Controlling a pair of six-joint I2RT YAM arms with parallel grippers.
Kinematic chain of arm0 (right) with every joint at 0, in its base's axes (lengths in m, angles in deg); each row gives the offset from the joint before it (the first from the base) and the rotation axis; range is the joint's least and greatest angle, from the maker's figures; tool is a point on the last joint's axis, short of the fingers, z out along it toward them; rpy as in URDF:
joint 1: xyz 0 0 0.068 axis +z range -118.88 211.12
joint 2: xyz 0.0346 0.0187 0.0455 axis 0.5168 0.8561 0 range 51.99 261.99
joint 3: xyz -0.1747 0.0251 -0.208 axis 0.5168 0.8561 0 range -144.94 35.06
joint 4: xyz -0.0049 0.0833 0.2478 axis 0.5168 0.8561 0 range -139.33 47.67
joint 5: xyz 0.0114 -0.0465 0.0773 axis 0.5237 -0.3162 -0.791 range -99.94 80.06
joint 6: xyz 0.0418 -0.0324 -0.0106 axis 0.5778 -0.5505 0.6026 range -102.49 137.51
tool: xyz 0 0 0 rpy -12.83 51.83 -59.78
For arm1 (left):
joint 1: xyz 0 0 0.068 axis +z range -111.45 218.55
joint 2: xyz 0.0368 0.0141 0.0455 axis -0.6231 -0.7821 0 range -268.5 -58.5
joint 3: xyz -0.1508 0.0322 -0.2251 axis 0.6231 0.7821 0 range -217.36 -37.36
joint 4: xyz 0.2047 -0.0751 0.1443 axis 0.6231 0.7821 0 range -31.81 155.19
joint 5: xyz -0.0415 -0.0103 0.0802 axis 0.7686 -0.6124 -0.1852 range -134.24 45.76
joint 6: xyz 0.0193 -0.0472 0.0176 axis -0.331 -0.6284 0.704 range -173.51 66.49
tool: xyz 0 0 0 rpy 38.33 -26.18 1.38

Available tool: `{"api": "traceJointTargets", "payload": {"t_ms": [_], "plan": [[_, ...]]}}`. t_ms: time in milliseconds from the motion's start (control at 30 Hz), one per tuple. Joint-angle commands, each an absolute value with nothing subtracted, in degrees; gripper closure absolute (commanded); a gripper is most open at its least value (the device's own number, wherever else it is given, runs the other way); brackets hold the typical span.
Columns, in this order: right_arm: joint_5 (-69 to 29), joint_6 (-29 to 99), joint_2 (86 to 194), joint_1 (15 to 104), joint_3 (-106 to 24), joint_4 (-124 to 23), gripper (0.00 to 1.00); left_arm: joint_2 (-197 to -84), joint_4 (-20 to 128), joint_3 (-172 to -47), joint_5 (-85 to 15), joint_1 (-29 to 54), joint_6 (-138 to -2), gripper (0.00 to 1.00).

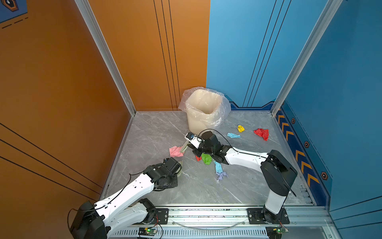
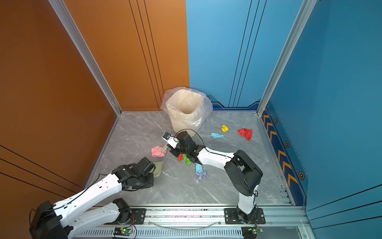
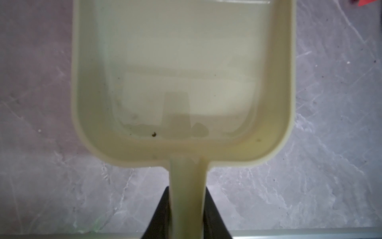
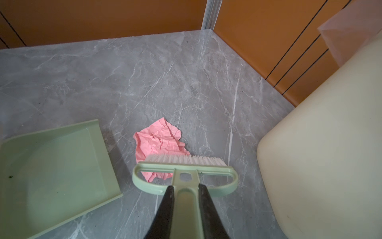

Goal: Sweep away the paper scraps from the table

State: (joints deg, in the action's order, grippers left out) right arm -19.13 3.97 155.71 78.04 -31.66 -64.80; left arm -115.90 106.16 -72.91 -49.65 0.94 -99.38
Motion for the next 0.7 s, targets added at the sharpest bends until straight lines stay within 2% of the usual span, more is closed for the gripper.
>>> {"api": "traceJointTargets", "payload": {"t_ms": [0, 267, 667], "plan": [[-19.9, 8.2, 157.3, 77.8, -35.0, -67.0, 1.0, -117.8, 103.3, -72.2, -50.3, 2.5, -96.4, 1.0], [-18.0, 11.7, 162.8, 77.6, -41.2, -65.3, 1.0, -124.7, 101.6, -73.0, -49.8, 3.1, -93.1, 1.0], [-19.6, 12.9, 165.9, 78.0, -42.2, -61.2, 1.0, -125.9, 99.4, -71.9, -48.9, 5.3, -91.7, 1.0]]}}
